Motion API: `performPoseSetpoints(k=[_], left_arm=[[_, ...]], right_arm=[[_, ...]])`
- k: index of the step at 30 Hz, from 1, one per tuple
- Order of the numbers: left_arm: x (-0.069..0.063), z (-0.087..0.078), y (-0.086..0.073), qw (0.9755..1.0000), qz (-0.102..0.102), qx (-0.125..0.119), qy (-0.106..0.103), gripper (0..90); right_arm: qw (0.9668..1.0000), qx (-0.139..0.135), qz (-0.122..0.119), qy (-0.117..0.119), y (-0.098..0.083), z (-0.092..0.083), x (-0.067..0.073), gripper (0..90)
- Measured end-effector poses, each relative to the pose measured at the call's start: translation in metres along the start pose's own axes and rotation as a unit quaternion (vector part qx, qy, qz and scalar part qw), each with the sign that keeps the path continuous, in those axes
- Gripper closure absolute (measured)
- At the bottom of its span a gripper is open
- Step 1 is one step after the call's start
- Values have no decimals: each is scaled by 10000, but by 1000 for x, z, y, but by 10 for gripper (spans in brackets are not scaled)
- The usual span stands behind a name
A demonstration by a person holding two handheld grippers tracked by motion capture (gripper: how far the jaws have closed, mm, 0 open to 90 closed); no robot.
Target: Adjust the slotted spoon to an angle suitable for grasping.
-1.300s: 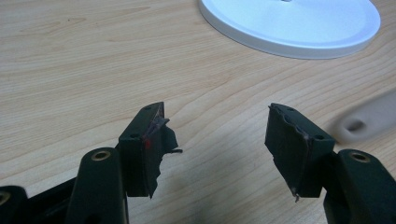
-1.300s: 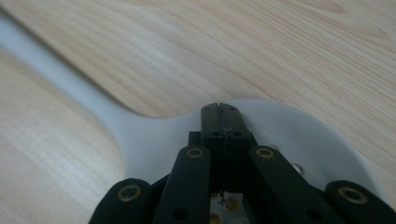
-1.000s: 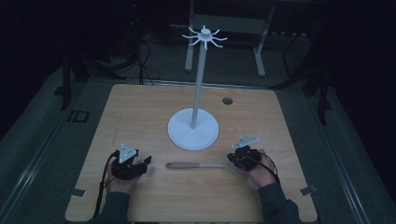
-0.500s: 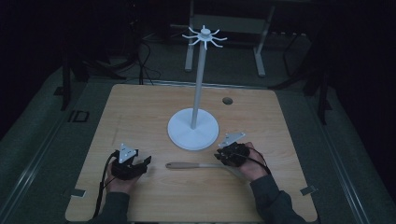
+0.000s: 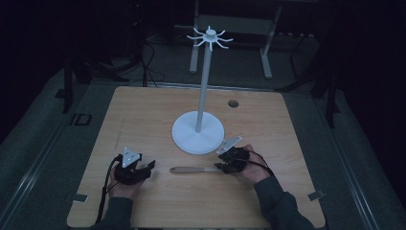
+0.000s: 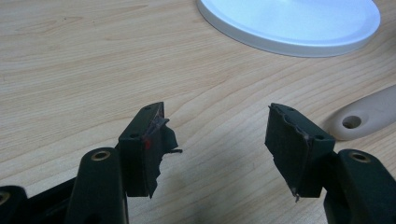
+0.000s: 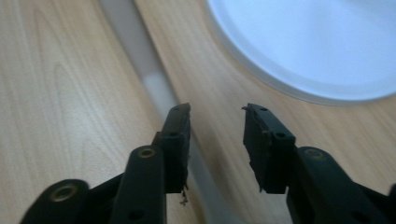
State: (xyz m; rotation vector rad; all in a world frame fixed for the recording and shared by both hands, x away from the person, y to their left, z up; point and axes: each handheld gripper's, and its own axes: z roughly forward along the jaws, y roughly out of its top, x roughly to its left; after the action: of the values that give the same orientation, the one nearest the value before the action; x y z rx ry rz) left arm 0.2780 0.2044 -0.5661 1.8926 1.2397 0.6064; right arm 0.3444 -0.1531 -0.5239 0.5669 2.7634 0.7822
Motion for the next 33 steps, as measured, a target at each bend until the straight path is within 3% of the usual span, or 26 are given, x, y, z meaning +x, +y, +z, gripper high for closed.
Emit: performPoseSetpoints(k=[8, 13, 17, 26, 31, 33], left_arm=[[0, -1, 0, 10000, -16, -24, 5, 386], [0, -1, 0, 10000, -23, -28, 6, 386], [1, -1, 0, 10000, -33, -27, 11, 386], [1, -2, 0, 10000, -35, -33, 15, 385], [1, -1, 0, 10000, -32, -35, 16, 385], [1, -1, 0, 10000, -29, -31, 19, 385]], right_arm=[[9993, 46, -204, 299, 3, 10, 7, 548], [9985, 189, -237, 455, 5, 24, 8, 570], [9970, 193, -208, 725, 6, 30, 8, 624], [9959, 142, -558, 691, 4, 30, 13, 708], [9978, 102, -322, 575, -4, 24, 7, 770], [9975, -19, -195, 677, -8, 21, 4, 769]])
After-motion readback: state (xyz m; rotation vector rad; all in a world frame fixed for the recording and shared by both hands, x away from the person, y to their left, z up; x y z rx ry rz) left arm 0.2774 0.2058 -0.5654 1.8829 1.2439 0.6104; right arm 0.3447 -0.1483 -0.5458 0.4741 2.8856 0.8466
